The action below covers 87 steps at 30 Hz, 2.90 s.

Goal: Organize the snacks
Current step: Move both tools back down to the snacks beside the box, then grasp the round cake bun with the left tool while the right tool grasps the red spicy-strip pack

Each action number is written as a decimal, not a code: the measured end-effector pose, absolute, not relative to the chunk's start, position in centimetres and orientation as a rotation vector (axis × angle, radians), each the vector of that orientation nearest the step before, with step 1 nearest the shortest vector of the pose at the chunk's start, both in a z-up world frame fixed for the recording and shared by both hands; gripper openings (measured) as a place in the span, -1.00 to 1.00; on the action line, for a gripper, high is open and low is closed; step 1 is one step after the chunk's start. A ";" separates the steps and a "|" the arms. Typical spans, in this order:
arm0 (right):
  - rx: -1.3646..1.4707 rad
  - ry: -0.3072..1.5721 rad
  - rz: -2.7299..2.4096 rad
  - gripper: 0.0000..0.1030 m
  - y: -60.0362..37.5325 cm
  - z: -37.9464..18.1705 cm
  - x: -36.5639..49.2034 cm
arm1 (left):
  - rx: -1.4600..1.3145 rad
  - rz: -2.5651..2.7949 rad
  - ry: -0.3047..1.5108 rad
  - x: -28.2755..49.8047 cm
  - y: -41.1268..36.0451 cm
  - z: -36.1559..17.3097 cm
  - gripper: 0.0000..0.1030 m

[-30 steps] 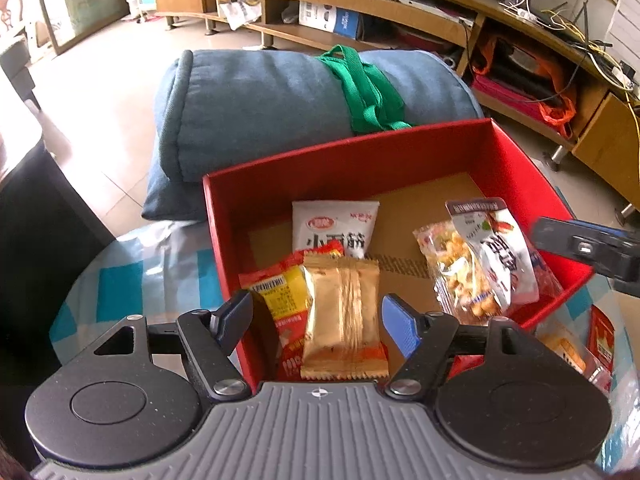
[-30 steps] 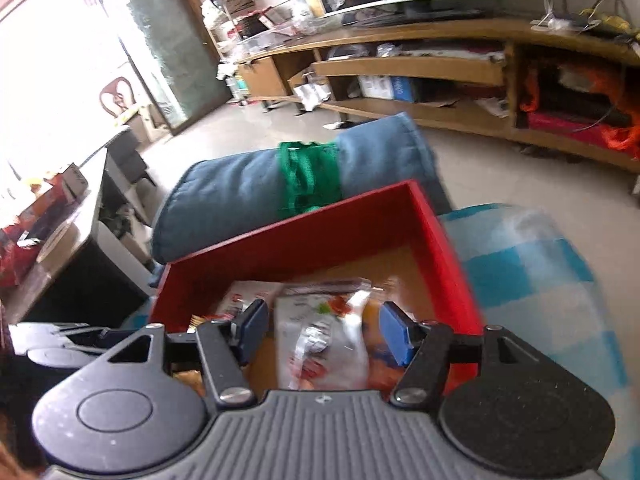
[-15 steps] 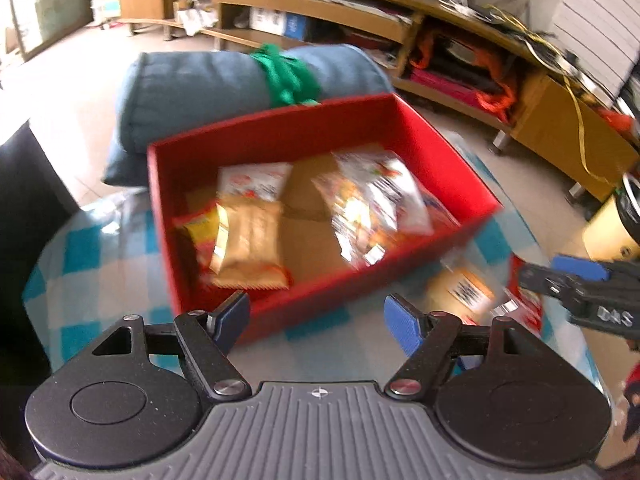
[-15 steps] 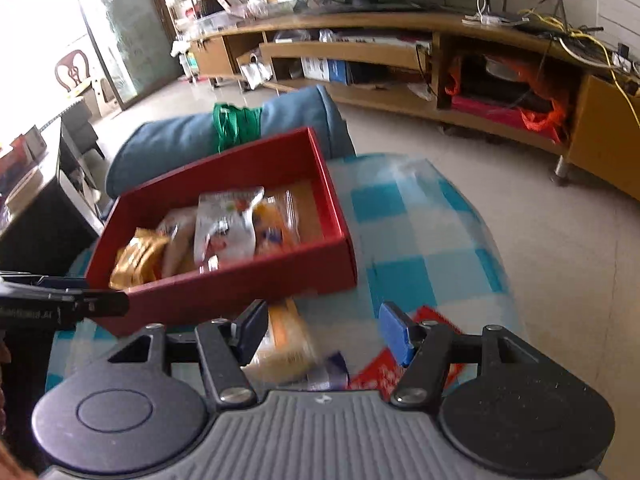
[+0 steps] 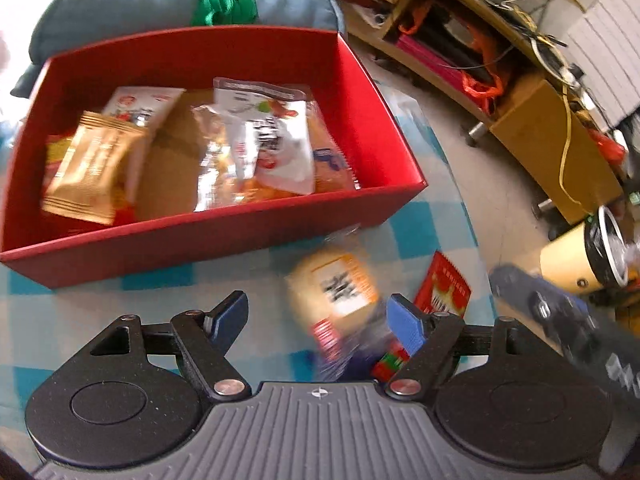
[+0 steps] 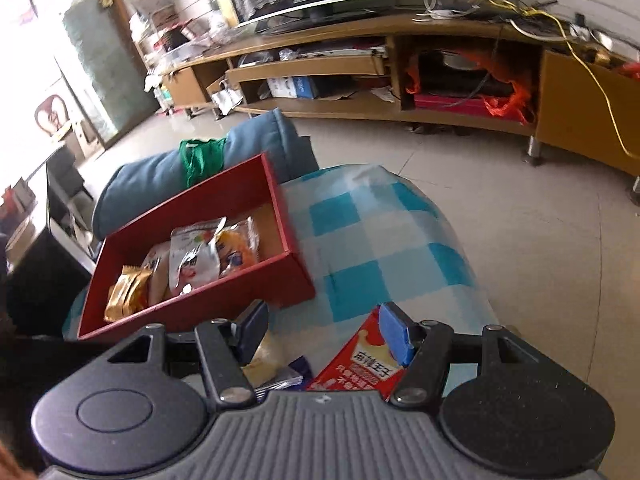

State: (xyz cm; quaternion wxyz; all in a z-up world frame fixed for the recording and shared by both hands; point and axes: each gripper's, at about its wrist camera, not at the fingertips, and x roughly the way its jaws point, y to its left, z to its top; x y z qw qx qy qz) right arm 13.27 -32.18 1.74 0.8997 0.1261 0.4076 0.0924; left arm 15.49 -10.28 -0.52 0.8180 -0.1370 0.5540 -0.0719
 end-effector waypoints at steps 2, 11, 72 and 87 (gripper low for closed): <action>0.281 0.849 0.186 0.18 -33.0 1.6 13.2 | -0.314 -0.120 1.207 16.4 -11.4 -1.4 0.60; 0.292 0.953 0.167 0.18 -33.6 -0.6 13.2 | -0.352 -0.030 1.232 16.8 -12.2 -4.0 0.31; 0.268 1.058 0.143 0.15 -22.4 -4.3 15.6 | -0.141 -0.161 1.189 10.4 -4.0 -3.3 0.30; 0.031 1.064 0.152 -0.01 -23.3 -5.5 16.1 | -0.100 -0.205 1.208 9.5 -3.8 -4.0 0.47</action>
